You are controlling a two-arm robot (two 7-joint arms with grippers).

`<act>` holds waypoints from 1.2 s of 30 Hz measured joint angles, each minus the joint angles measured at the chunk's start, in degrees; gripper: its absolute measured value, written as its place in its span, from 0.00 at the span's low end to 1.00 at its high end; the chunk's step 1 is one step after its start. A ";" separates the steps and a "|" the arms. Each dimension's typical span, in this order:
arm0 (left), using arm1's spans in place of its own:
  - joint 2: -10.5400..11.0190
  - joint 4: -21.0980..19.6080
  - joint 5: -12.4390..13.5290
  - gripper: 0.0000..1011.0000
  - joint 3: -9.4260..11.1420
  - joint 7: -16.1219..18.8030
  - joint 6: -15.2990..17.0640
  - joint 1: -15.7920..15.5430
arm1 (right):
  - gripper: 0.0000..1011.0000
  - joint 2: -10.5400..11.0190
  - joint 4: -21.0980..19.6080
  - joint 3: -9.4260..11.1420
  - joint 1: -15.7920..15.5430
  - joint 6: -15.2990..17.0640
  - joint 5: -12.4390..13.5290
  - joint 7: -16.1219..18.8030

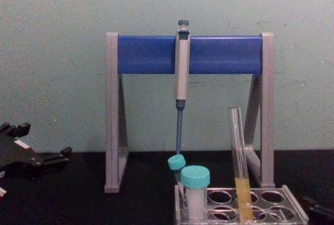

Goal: Pick up the test tube from the test tube rack, shake it, then place it back into the test tube rack.

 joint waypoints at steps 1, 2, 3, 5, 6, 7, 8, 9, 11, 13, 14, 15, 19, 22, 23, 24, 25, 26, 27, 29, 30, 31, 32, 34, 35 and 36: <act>0.00 0.00 0.00 1.00 0.00 0.00 0.00 0.00 | 0.99 -0.11 0.19 -0.02 0.06 0.10 -0.10 0.15; 0.00 0.00 0.00 1.00 0.00 0.00 0.00 0.00 | 0.99 -0.36 0.65 -0.04 0.20 0.25 -0.17 0.53; 0.00 0.00 0.00 1.00 0.00 0.00 0.00 0.00 | 0.99 -0.48 0.89 -0.05 0.26 0.33 -0.21 0.69; 0.00 0.00 0.00 1.00 0.00 0.00 0.00 0.00 | 0.99 -0.83 1.45 -0.07 0.41 0.64 -0.42 1.13; 0.00 0.00 0.00 1.00 0.00 0.00 0.00 0.00 | 0.99 -0.97 1.65 -0.07 0.47 0.76 -0.51 1.26; 0.00 0.00 0.00 1.00 0.00 0.00 0.00 0.00 | 0.99 -1.21 1.92 -0.02 0.53 0.95 -0.71 1.41; 0.00 0.00 0.00 1.00 0.00 0.00 0.00 0.00 | 0.99 -1.33 2.04 0.02 0.57 1.05 -0.85 1.42; 0.00 0.00 0.00 1.00 0.00 0.00 0.00 0.00 | 0.99 -1.43 2.14 0.07 0.61 1.15 -0.98 1.42; 0.00 0.00 0.00 1.00 0.00 0.00 0.00 0.00 | 0.99 -1.49 2.21 0.10 0.63 1.22 -1.04 1.43; 0.00 0.00 0.00 1.00 0.00 0.00 0.00 0.00 | 0.99 -1.46 2.21 0.09 0.63 1.22 -1.03 1.43; 0.00 0.00 0.00 1.00 0.00 0.00 0.00 0.00 | 0.99 -1.44 2.21 0.09 0.63 1.22 -1.03 1.44; 0.00 0.00 0.00 1.00 0.00 0.00 0.00 0.00 | 0.99 -1.42 2.19 0.10 0.63 1.21 -1.01 1.44; 0.00 0.00 0.00 1.00 0.00 0.00 0.00 0.00 | 0.99 -1.36 2.12 0.08 0.62 1.17 -1.00 1.46; 0.00 0.00 0.00 1.00 0.00 0.00 0.00 0.00 | 0.99 -1.32 2.06 0.07 0.61 1.14 -0.99 1.46; 0.00 0.00 0.00 1.00 0.00 0.00 0.00 0.00 | 0.99 -1.31 2.05 0.06 0.60 1.14 -0.98 1.46; 0.00 0.00 0.00 1.00 0.00 0.00 0.00 0.00 | 0.99 -1.30 2.03 0.06 0.60 1.12 -0.95 1.46; 0.00 0.00 0.00 1.00 0.00 0.00 0.00 0.00 | 0.99 -1.29 2.03 0.05 0.59 1.11 -0.94 1.46; 0.00 0.00 0.00 1.00 0.00 0.00 0.00 0.00 | 0.99 -1.28 2.02 0.05 0.59 1.11 -0.93 1.46; 0.00 0.00 0.00 1.00 0.00 0.00 0.00 0.00 | 0.99 -1.28 2.01 0.04 0.59 1.10 -0.92 1.46; 0.00 0.00 0.00 1.00 0.00 0.00 0.00 0.00 | 0.99 -1.27 1.99 0.03 0.58 1.09 -0.90 1.46; 0.00 0.00 0.00 1.00 0.00 0.00 0.00 0.00 | 0.99 -1.27 1.98 0.03 0.57 1.09 -0.89 1.46; 0.00 0.00 0.00 1.00 0.00 0.00 0.00 0.00 | 0.99 -1.26 1.98 0.02 0.57 1.08 -0.87 1.46; 0.00 0.00 0.00 1.00 0.00 0.00 0.00 0.00 | 0.99 -1.25 1.97 0.01 0.56 1.08 -0.86 1.46; 0.00 0.00 0.00 1.00 0.00 0.00 0.00 0.00 | 0.99 -1.24 1.95 0.00 0.54 1.07 -0.84 1.46; 0.00 0.00 0.00 1.00 0.00 0.00 0.00 0.00 | 0.99 -1.24 1.95 0.00 0.54 1.06 -0.83 1.46; 0.00 0.00 0.00 1.00 0.00 0.00 0.00 0.00 | 0.99 -1.24 1.95 0.00 0.54 1.06 -0.83 1.46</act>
